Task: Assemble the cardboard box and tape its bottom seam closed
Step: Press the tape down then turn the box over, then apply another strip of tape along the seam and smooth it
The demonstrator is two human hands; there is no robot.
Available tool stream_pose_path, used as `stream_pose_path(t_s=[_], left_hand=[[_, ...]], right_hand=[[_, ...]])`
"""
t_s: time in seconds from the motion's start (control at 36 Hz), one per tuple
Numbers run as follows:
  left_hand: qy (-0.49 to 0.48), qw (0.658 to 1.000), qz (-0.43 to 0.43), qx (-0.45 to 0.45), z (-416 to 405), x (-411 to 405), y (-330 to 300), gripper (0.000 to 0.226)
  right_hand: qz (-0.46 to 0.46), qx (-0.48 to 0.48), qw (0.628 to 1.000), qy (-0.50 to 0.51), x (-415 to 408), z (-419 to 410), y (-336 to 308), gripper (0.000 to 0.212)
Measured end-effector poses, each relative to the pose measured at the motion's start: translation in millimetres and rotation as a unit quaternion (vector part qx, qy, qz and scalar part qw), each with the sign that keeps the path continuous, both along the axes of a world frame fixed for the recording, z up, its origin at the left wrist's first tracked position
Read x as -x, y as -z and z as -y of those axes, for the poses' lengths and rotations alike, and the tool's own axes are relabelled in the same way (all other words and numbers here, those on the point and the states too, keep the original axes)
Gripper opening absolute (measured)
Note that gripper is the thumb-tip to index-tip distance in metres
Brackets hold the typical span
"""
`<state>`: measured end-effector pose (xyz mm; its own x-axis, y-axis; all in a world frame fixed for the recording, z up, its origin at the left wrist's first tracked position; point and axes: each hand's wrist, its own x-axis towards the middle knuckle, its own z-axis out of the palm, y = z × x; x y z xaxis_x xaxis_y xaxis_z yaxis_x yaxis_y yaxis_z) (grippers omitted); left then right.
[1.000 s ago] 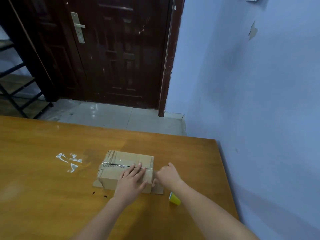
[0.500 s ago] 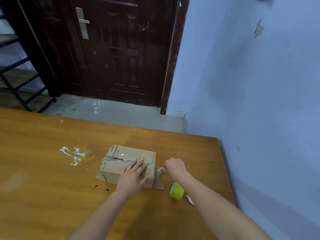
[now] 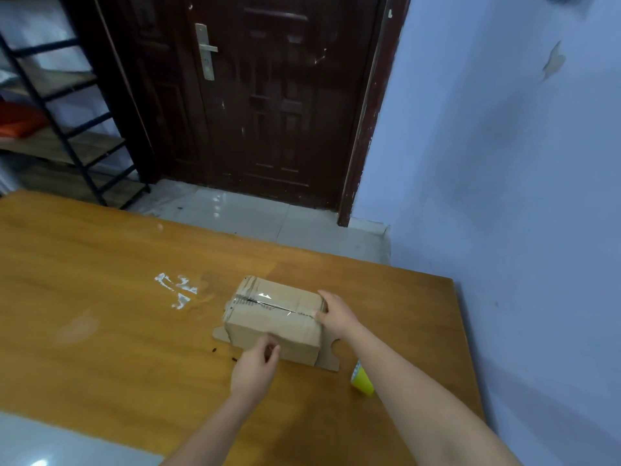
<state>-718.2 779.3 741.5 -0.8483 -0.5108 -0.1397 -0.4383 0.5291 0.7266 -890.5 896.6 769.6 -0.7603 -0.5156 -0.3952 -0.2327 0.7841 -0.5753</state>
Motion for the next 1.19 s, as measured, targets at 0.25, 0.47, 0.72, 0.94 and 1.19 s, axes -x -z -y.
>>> stream_pose_path(t_s=[0.25, 0.47, 0.72, 0.94, 1.19], left_hand=[[-0.113, 0.979, 0.013, -0.17, 5, 4, 1, 0.057], [-0.192, 0.964, 0.032, -0.182, 31, 15, -6, 0.056], [-0.135, 0.974, 0.031, -0.177, 52, 9, -7, 0.05], [-0.002, 0.991, 0.109, -0.079, 85, 21, -20, 0.057], [0.139, 0.961, 0.155, 0.182, 77, 44, -36, 0.079]], right_hand=[[-0.003, 0.013, 1.0, -0.006, -19, 6, 7, 0.053], [0.014, -0.03, 0.999, -0.022, -65, 21, 19, 0.068], [0.037, -0.001, 0.999, -0.009, -106, 26, 19, 0.058], [0.025, -0.012, 0.992, -0.12, -115, 30, 9, 0.044], [-0.067, -0.011, 0.97, -0.233, -104, 27, 0, 0.02]])
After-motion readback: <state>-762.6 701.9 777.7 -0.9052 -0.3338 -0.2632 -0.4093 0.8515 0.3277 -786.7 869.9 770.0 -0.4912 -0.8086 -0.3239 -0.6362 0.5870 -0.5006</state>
